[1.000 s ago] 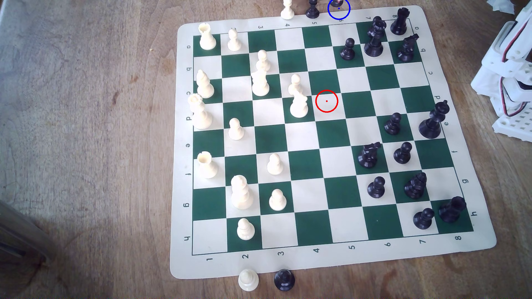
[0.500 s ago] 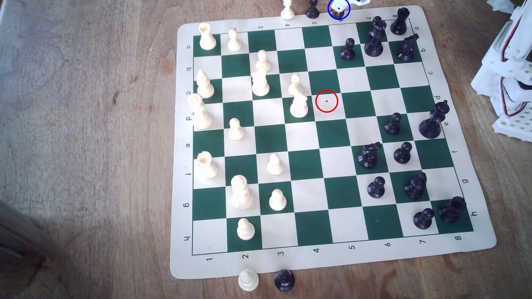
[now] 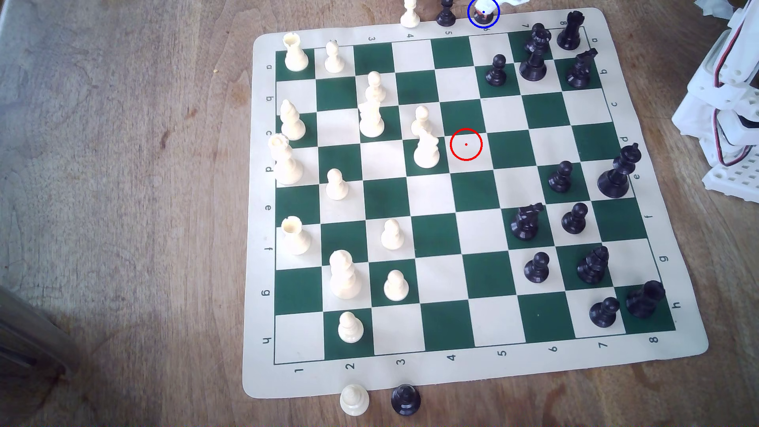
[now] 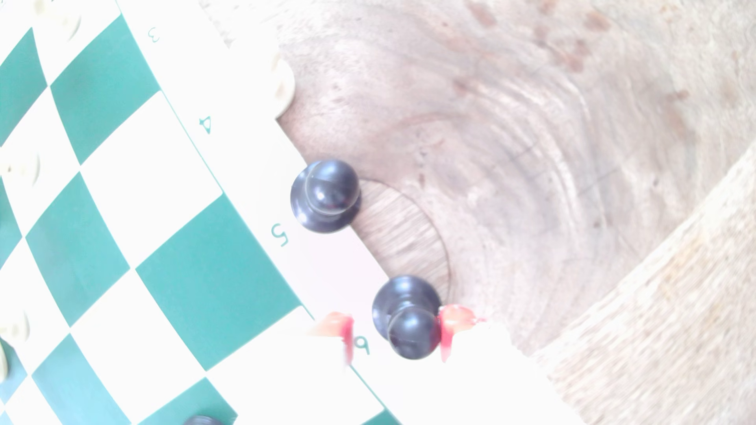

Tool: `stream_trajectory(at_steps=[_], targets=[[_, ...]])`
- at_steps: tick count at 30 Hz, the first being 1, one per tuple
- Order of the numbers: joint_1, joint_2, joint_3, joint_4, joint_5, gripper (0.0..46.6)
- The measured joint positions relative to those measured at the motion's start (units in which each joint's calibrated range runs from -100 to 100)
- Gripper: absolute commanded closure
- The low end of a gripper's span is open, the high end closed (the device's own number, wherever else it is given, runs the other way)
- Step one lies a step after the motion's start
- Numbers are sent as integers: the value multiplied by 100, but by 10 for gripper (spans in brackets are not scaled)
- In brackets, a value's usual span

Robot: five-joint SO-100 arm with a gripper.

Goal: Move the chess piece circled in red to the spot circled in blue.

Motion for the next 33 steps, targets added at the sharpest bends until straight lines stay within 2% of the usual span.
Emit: stream_trajectory(at_steps=[13,21,22,23,25,28,33], targets=[[81,-285,54,303,0,241],[81,-1550,759,629,5,240],[81,-1743,831,629,5,251],[81,-1927,940,629,0,283],[-15,-2480,1338,629,0,464],[-339,-3536,1889,582,-24,464],[-922,-5186,3389,-645,-405,464]])
